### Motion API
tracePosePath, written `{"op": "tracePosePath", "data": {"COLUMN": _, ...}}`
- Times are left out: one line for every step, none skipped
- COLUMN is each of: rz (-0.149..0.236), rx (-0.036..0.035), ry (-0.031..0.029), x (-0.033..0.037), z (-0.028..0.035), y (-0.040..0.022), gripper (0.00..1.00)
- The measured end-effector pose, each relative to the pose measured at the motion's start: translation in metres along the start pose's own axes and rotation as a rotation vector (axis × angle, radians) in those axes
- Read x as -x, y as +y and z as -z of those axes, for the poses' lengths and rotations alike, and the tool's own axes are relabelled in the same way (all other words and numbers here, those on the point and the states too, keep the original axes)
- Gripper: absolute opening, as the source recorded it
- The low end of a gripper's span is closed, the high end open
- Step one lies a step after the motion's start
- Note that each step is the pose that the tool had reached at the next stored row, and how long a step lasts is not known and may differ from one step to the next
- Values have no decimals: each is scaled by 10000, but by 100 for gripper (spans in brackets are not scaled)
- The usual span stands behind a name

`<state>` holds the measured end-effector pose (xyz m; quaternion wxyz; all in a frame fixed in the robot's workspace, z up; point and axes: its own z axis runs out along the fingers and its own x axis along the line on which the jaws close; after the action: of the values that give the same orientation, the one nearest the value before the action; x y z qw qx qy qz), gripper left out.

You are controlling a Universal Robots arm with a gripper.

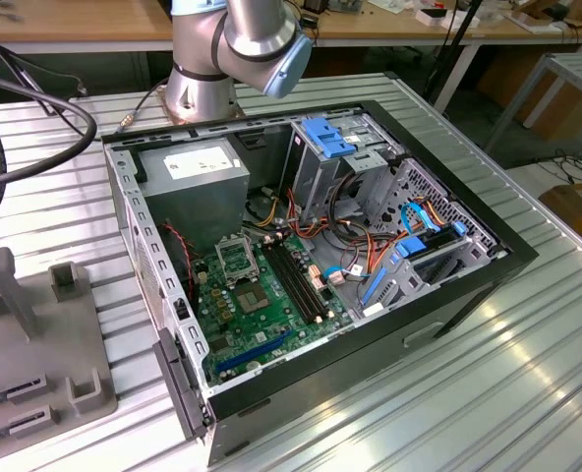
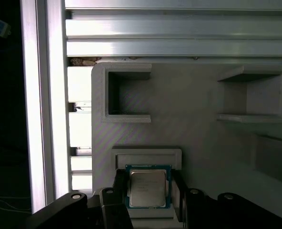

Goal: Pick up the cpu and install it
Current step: 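Pick up the cpu and move it towards the insertion slot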

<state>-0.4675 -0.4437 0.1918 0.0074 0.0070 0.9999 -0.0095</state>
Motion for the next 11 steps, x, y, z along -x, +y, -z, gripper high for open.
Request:
{"op": "tracePosePath", "data": {"rz": 0, "rx": 1, "ry": 1, "x": 0, "z": 6, "y": 0, "gripper": 47}}
{"op": "tracePosePath", "data": {"rz": 0, "rx": -1, "ry": 3, "x": 0, "z": 15, "y": -1, "gripper": 47}}
{"op": "tracePosePath", "data": {"rz": 0, "rx": 1, "ry": 2, "x": 0, "z": 21, "y": -1, "gripper": 47}}
{"op": "tracePosePath", "data": {"rz": 0, "rx": 1, "ry": 4, "x": 1, "z": 29, "y": -1, "gripper": 47}}
{"op": "tracePosePath", "data": {"rz": 0, "rx": 0, "ry": 6, "x": 0, "z": 42, "y": -1, "gripper": 47}}
{"op": "tracePosePath", "data": {"rz": 0, "rx": 1, "ry": 8, "x": 1, "z": 51, "y": -1, "gripper": 47}}
{"op": "tracePosePath", "data": {"rz": 0, "rx": 2, "ry": 11, "x": 1, "z": 62, "y": -1, "gripper": 47}}
{"op": "tracePosePath", "data": {"rz": 1, "rx": 3, "ry": 11, "x": 2, "z": 63, "y": -1, "gripper": 47}}
{"op": "tracePosePath", "data": {"rz": 0, "rx": 3, "ry": 12, "x": 1, "z": 65, "y": -1, "gripper": 47}}
{"op": "tracePosePath", "data": {"rz": 0, "rx": 1, "ry": 18, "x": 1, "z": 70, "y": -1, "gripper": 47}}
{"op": "tracePosePath", "data": {"rz": 0, "rx": 2, "ry": 19, "x": 1, "z": 72, "y": -1, "gripper": 47}}
